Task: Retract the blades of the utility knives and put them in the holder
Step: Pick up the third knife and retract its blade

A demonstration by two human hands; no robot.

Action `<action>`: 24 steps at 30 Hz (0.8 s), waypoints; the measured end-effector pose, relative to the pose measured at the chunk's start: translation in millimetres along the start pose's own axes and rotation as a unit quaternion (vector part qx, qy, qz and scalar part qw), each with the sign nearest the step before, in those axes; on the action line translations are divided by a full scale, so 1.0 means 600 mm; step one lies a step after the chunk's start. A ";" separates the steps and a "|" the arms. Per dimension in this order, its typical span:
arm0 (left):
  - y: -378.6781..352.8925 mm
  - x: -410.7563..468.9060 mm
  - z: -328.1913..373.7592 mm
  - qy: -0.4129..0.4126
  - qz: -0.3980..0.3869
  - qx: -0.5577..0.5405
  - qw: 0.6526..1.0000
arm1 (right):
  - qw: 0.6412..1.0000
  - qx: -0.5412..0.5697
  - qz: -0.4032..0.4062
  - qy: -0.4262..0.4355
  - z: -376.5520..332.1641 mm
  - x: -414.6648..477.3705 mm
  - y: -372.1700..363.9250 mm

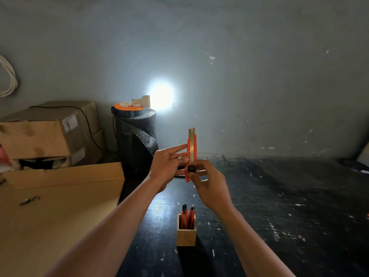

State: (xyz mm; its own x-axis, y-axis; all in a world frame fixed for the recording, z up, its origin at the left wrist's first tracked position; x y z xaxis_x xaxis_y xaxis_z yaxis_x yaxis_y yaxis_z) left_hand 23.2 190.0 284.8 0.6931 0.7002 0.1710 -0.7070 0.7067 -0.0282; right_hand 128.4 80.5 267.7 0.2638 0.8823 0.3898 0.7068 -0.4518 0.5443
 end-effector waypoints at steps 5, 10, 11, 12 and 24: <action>0.003 -0.002 -0.004 0.002 -0.004 -0.007 1.000 | 1.000 -0.010 -0.016 -0.003 0.004 0.005 -0.005; 0.004 -0.003 -0.014 0.002 -0.004 0.012 1.000 | 1.000 0.005 -0.022 -0.013 0.021 0.008 -0.012; 0.005 -0.004 -0.017 0.004 -0.004 0.008 1.000 | 1.000 0.007 -0.023 -0.015 0.024 0.008 -0.013; 0.005 -0.005 -0.021 0.006 -0.003 0.003 1.000 | 0.999 0.014 -0.022 -0.019 0.029 0.007 -0.014; 0.013 0.002 -0.153 0.051 0.013 0.048 0.997 | 0.981 0.129 -0.049 -0.133 0.125 0.056 -0.025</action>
State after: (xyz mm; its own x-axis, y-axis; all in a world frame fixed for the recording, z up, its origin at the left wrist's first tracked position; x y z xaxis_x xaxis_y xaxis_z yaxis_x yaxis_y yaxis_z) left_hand 31.7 205.7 194.5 0.6811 0.7289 0.0696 -0.7322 0.6782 0.0629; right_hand 175.9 126.9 217.0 0.3232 0.9389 0.1186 0.8715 -0.3441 0.3494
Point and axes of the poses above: each hand's wrist, its own x-axis towards the middle knuckle, its own y-axis out of the back of the hand, z = x × y, the point moved 7 cm from there along x, towards the middle knuckle, and after that the axes turned 12 degrees about -z, right-handed, at the moved point
